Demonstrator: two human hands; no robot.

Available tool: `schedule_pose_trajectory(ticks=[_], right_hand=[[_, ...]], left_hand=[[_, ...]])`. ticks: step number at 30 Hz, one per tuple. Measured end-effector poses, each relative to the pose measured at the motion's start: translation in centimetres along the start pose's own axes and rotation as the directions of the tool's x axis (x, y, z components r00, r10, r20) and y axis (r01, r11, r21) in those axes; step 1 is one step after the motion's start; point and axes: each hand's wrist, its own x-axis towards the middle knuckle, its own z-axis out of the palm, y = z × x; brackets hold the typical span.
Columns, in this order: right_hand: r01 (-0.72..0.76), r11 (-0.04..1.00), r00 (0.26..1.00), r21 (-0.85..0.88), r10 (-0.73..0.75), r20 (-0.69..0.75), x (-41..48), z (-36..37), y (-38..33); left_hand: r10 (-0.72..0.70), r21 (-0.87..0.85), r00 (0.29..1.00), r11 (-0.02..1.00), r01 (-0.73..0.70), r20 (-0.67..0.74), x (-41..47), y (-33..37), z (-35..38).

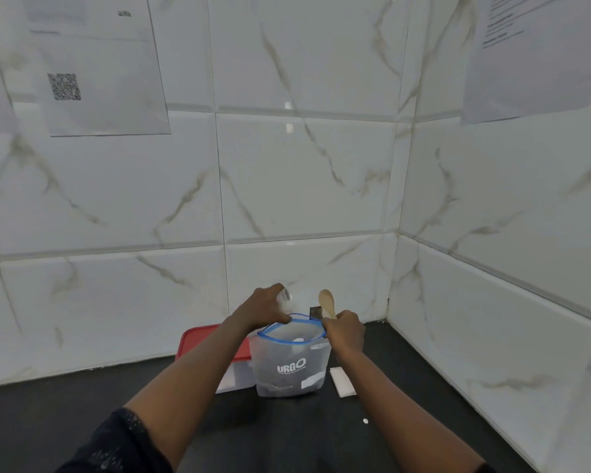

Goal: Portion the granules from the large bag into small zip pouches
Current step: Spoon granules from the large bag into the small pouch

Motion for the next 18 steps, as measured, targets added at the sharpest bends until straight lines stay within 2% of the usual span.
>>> schedule_pose_trajectory(ticks=[3,10,15,18], right_hand=[[0.009,1.0,1.0,-0.024,-0.009,0.0,-1.0,-1.3,1.5],[-0.006,0.983,1.0,-0.182,0.011,0.024,-2.7,-3.9,3.7],[0.041,0.982,0.997,-0.186,-0.053,-0.063,-4.0,-4.5,3.6],[0.099,0.944,0.992,-0.316,-0.118,-0.042,-5.1,-6.0,2.3]], left_hand=[[-0.041,0.088,0.997,0.996,0.035,0.06,-0.6,-0.4,2.1],[-0.045,0.111,0.992,0.993,0.032,0.117,-1.8,1.6,4.4],[-0.089,0.085,0.991,0.993,0.081,0.098,-2.8,1.8,6.0],[-0.138,-0.01,0.989,0.99,0.139,0.056,-3.2,1.6,6.6]])
